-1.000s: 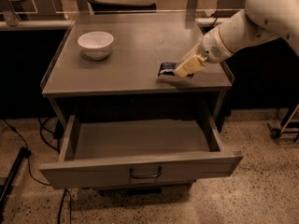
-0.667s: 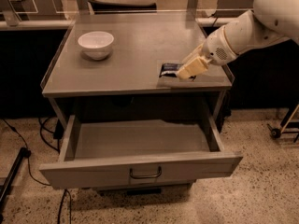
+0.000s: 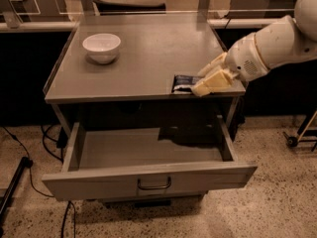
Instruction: Place rxbar blueberry into top drawer
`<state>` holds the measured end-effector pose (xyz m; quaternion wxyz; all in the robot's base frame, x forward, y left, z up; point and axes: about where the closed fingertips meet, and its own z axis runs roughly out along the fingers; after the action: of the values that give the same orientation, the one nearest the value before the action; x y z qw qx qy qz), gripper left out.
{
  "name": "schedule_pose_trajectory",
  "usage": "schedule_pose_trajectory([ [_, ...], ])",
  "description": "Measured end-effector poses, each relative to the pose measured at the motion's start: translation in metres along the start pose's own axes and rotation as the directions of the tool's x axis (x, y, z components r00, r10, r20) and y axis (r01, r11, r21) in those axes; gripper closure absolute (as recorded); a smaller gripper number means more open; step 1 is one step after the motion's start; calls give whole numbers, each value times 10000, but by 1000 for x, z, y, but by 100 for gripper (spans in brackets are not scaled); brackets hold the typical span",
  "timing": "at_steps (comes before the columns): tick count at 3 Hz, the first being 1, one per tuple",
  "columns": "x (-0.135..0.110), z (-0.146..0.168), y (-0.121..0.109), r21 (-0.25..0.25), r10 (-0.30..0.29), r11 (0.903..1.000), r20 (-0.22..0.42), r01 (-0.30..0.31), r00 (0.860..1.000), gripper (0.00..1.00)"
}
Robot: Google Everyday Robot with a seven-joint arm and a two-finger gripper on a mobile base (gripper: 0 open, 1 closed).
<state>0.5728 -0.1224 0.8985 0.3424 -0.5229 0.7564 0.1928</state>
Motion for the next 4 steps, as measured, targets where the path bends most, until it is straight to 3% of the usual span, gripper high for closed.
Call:
schedule_pose_trajectory([
  [1, 8, 0, 20, -239, -53, 9997, 234, 58, 9997, 100],
  [2, 41, 52, 42, -465, -809, 9954, 601, 837, 9949, 100],
  [4, 45, 54, 43, -387, -930, 9948, 402, 946, 9949, 100],
])
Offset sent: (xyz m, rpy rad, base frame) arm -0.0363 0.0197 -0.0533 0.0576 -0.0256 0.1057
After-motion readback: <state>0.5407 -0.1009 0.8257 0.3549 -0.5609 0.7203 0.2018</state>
